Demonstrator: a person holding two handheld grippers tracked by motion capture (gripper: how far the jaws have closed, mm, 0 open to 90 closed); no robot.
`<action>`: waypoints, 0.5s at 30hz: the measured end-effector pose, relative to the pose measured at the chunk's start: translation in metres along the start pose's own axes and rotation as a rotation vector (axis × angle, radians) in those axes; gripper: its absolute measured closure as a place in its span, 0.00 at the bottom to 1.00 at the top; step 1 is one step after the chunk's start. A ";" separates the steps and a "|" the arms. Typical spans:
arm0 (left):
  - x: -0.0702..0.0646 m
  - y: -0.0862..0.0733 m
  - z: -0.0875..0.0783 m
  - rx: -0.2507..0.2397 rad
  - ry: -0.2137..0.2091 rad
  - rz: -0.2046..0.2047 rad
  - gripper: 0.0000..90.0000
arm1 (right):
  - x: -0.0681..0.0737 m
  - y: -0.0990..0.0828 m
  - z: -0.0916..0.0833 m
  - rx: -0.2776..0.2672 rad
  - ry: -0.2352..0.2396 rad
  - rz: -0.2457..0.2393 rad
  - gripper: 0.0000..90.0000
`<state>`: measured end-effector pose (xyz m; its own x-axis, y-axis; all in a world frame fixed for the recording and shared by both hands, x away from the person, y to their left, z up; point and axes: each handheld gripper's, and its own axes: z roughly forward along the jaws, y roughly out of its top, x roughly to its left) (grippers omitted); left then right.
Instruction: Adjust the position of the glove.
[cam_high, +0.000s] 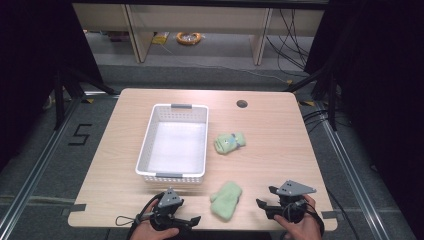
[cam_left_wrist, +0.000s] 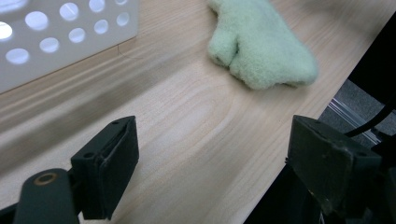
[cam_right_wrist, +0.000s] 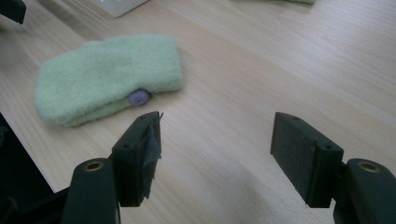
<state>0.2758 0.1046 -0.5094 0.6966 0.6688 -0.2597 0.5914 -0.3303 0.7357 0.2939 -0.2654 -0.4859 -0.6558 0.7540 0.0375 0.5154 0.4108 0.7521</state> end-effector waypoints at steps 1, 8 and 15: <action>0.000 0.000 0.000 0.007 0.007 0.010 0.18 | 0.000 0.000 0.000 -0.005 0.003 0.003 0.38; -0.002 0.000 0.002 0.032 -0.003 0.020 0.18 | 0.000 0.003 0.002 -0.023 0.019 -0.007 0.38; -0.003 0.002 0.002 0.019 -0.025 0.007 0.19 | 0.004 0.012 0.003 -0.041 0.076 0.016 0.45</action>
<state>0.2758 0.1010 -0.5088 0.7104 0.6496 -0.2709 0.5942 -0.3473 0.7255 0.2994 -0.2555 -0.4789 -0.6884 0.7186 0.0984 0.5040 0.3763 0.7774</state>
